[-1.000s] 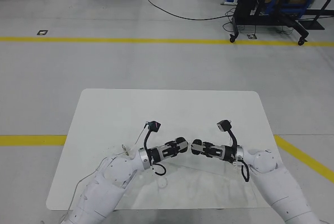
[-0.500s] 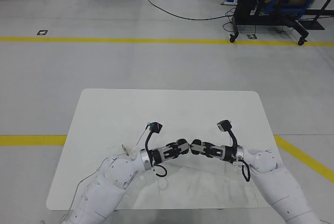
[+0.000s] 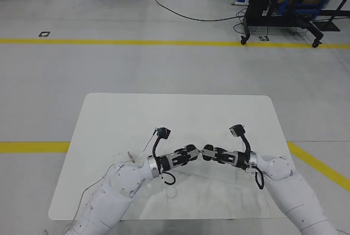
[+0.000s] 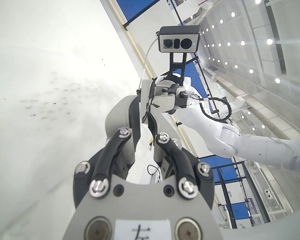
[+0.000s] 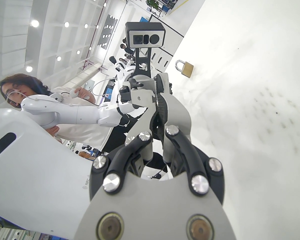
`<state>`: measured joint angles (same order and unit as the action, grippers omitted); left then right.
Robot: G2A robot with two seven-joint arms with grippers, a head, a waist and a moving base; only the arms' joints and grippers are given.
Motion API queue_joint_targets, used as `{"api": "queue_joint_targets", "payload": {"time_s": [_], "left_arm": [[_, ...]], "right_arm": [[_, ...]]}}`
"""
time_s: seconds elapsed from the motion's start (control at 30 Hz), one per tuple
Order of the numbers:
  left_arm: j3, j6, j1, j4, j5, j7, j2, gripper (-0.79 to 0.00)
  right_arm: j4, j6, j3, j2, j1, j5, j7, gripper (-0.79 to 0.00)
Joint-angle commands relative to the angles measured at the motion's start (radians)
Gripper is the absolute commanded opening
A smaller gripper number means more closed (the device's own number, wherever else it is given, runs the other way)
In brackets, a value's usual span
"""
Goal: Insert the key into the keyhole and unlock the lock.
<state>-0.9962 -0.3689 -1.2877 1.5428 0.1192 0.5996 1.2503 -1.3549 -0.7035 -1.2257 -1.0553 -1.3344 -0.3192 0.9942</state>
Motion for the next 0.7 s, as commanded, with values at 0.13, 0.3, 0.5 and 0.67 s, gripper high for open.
{"api": "queue_joint_targets", "payload": {"time_s": [0.13,0.3,0.5,0.67], "left_arm": [[-0.094,0.003,-0.049,0.081,0.045,-0.076,-0.019,0.0],[-0.201,0.059,-0.151,0.242,0.18,-0.153,-0.042,0.0],[-0.299,0.265,-0.383,0.481,0.597,-0.389,-0.062,0.0],[-0.318,0.496,-0.618,0.576,0.84,-0.566,-0.064,0.0]], "right_arm": [[0.038,-0.037,-0.109,0.021,-0.015,-0.031,-0.03,-0.785],[0.038,-0.083,-0.204,0.036,-0.043,-0.062,-0.076,-0.785],[0.036,-0.091,-0.21,0.037,-0.047,-0.062,-0.085,-0.785],[0.036,-0.091,-0.21,0.037,-0.047,-0.062,-0.085,-0.785]]}}
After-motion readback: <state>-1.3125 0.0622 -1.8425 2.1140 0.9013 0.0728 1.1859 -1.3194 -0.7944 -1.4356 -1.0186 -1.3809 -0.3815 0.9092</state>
